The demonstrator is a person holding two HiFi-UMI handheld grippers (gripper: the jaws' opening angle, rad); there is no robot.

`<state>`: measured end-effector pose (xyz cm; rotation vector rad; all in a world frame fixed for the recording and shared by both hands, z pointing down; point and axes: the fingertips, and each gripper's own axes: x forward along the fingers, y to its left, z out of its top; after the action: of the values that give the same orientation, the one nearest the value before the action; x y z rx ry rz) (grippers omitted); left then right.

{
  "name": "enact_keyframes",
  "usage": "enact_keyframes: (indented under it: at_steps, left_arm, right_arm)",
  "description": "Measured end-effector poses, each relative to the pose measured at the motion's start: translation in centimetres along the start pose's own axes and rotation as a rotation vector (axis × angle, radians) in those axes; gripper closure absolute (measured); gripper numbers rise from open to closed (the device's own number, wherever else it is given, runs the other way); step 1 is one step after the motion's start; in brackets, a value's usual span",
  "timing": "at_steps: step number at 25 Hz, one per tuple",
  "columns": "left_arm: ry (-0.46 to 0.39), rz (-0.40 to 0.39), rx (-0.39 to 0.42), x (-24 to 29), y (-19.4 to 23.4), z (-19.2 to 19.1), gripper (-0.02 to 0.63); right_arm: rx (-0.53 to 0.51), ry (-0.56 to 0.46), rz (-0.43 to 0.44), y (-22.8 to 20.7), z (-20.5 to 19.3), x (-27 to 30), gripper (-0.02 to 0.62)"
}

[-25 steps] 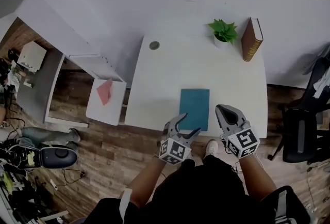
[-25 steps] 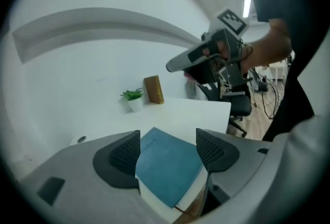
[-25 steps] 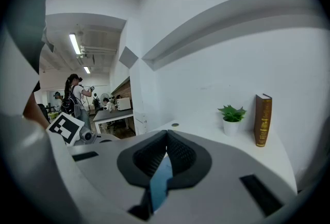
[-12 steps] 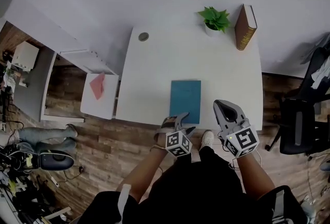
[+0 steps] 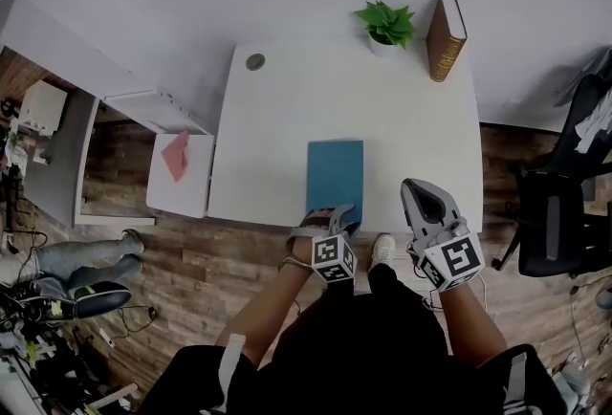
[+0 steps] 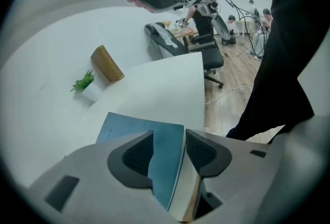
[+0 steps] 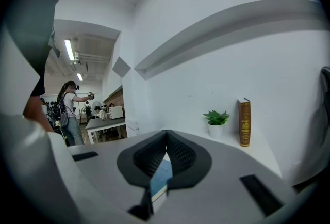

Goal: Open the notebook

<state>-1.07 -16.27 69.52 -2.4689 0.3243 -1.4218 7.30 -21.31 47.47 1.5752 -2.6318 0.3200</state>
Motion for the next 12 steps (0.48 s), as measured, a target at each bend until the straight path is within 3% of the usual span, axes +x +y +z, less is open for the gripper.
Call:
enact_keyframes:
  at_steps: [6,12]
  left_arm:
    - [0.033,-0.018,0.023,0.9,-0.5,-0.3,0.44]
    - [-0.011,-0.039,-0.01,0.8,-1.2,-0.4,0.493]
  right_arm:
    - [0.004,-0.002,0.0,-0.3,0.0,-0.3,0.594]
    - [0.01,0.018,0.016,0.1,-0.5,0.0,0.594]
